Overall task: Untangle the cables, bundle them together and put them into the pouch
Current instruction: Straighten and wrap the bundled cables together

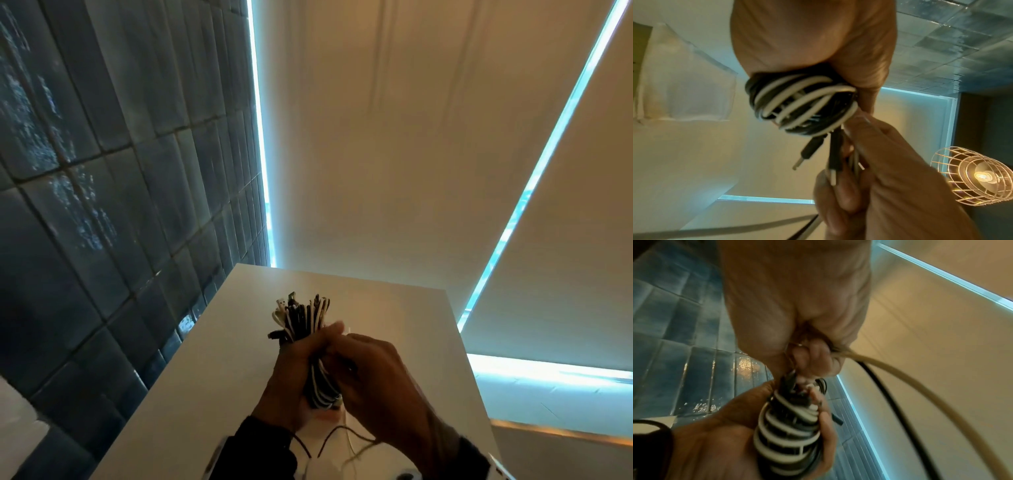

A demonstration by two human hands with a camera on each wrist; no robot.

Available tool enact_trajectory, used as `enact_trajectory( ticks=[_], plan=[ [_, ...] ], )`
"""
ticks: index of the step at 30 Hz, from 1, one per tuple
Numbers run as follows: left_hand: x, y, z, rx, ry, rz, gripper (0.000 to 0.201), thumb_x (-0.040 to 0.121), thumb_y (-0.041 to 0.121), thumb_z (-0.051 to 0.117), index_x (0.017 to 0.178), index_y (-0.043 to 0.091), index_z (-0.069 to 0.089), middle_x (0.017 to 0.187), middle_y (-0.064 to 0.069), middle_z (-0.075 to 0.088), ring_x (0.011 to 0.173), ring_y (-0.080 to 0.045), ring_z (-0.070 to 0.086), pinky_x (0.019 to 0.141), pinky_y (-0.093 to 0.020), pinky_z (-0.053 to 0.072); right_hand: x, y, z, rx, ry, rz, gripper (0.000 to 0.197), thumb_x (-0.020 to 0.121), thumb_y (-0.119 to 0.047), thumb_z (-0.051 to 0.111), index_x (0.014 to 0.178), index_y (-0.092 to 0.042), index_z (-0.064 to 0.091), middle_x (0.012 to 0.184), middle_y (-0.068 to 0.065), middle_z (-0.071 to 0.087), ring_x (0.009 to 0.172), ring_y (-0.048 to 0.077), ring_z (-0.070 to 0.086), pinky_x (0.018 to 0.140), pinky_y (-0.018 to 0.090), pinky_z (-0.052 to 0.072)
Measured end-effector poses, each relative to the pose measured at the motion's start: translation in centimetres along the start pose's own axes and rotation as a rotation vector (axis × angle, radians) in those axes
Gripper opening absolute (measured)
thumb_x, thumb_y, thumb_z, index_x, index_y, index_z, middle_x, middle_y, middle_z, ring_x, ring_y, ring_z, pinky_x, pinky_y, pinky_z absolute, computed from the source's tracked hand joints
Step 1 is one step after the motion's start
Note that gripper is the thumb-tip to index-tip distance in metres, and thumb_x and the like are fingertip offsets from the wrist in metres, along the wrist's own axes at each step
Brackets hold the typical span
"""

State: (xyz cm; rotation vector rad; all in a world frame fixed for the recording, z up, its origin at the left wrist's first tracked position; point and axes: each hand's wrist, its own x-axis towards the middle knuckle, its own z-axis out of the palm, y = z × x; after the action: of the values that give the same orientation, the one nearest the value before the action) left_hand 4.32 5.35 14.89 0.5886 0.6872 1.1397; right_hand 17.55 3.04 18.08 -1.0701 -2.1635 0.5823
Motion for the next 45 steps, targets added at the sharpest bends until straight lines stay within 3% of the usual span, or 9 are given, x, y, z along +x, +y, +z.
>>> enact_trajectory(
  ticks=[3, 11, 16, 19, 25, 31, 35, 40, 45],
  plan=[
    [0.4, 0.1, 0.0, 0.025, 0.173, 0.128, 0.012, 0.073, 0.008, 0.07, 0.075, 0.006, 0.059, 0.06, -0.008, 0.055, 0.051, -0.022, 0.058, 0.047, -0.028, 0.049, 0.5, -0.7, -1.1, -0.127, -0.135, -0.013, 0.016, 0.097, -0.022, 0.051, 0.106, -0.017, 0.064, 0.098, -0.006, 0.062, 0.084, 0.008, 0.06, 0.073, 0.022, 0.054],
    [1.8, 2.9, -1.7, -0.116, 0.384, 0.326, 0.025, 0.082, -0.002, 0.058, 0.066, 0.016, 0.051, 0.054, 0.001, 0.053, 0.048, -0.013, 0.053, 0.051, -0.026, 0.046, -1.4, 0.0, 0.2, 0.187, 0.011, 0.224, 0.021, 0.096, -0.03, 0.054, 0.092, -0.018, 0.071, 0.061, -0.011, 0.058, 0.056, 0.005, 0.052, 0.052, 0.016, 0.036],
    [1.6, 2.9, -1.7, -0.105, 0.377, 0.37, 0.024, 0.082, -0.002, 0.06, 0.07, 0.017, 0.053, 0.058, 0.001, 0.054, 0.053, -0.013, 0.056, 0.057, -0.027, 0.048, -2.3, 2.0, -0.7, 0.758, -0.479, 0.438, 0.04, 0.097, -0.039, 0.045, 0.117, -0.01, 0.065, 0.093, 0.007, 0.071, 0.061, 0.015, 0.057, 0.056, 0.023, 0.05],
    [1.5, 2.6, -1.9, -0.079, 0.357, 0.382, 0.02, 0.082, -0.002, 0.06, 0.075, 0.016, 0.055, 0.061, 0.001, 0.056, 0.057, -0.013, 0.057, 0.056, -0.025, 0.051, -2.0, 2.3, -1.3, 1.013, -0.444, 0.444, 0.049, 0.099, -0.047, 0.035, 0.122, -0.012, 0.061, 0.097, 0.015, 0.069, 0.063, 0.021, 0.059, 0.055, 0.028, 0.051],
    [1.2, 2.5, -0.8, -0.03, 0.359, 0.345, 0.02, 0.081, -0.001, 0.061, 0.069, 0.014, 0.058, 0.057, 0.002, 0.059, 0.054, -0.01, 0.059, 0.056, -0.027, 0.05, -2.1, 1.1, 1.4, 1.119, -0.209, 0.457, 0.039, 0.098, -0.042, 0.044, 0.092, -0.009, 0.063, 0.06, 0.0, 0.029, 0.05, 0.014, 0.017, 0.045, 0.026, 0.013],
    [-0.2, 2.8, 0.7, -0.126, 0.168, 0.246, 0.017, 0.067, 0.001, 0.063, 0.06, 0.016, 0.061, 0.056, -0.002, 0.054, 0.05, -0.015, 0.055, 0.053, -0.027, 0.049, -3.1, 2.8, 2.8, 1.245, -0.407, 0.411, 0.032, 0.1, -0.034, 0.044, 0.09, -0.008, 0.06, 0.065, 0.004, 0.022, 0.052, 0.012, 0.018, 0.046, 0.021, 0.017],
    [-1.1, 3.2, 0.7, -0.157, -0.011, 0.148, 0.028, 0.058, -0.006, 0.066, 0.076, 0.013, 0.056, 0.058, -0.003, 0.052, 0.051, -0.016, 0.055, 0.052, -0.028, 0.049, -2.6, 4.2, 2.0, 1.117, -0.543, 0.388, 0.032, 0.093, -0.039, 0.058, 0.077, -0.011, 0.062, 0.061, -0.001, 0.036, 0.052, 0.01, 0.027, 0.051, 0.024, 0.021],
    [-2.4, 3.2, 0.1, -0.053, -0.208, -0.039, 0.029, 0.058, -0.003, 0.066, 0.082, 0.01, 0.056, 0.062, -0.005, 0.049, 0.054, -0.018, 0.052, 0.061, -0.032, 0.046, 0.2, 4.2, -2.3, 0.527, -0.719, 0.284, 0.019, 0.092, -0.028, 0.061, 0.074, -0.023, 0.067, 0.063, -0.009, 0.054, 0.058, 0.009, 0.041, 0.057, 0.022, 0.033],
    [-3.5, 2.8, 0.3, 0.131, -0.289, -0.133, 0.026, 0.059, -0.002, 0.067, 0.08, 0.01, 0.061, 0.074, -0.008, 0.055, 0.069, -0.021, 0.056, 0.068, -0.033, 0.049, 2.9, 3.0, -5.9, 0.157, -0.775, 0.215, 0.014, 0.088, -0.021, 0.068, 0.077, -0.029, 0.067, 0.066, -0.02, 0.064, 0.064, -0.006, 0.055, 0.065, 0.008, 0.041]
  ],
)
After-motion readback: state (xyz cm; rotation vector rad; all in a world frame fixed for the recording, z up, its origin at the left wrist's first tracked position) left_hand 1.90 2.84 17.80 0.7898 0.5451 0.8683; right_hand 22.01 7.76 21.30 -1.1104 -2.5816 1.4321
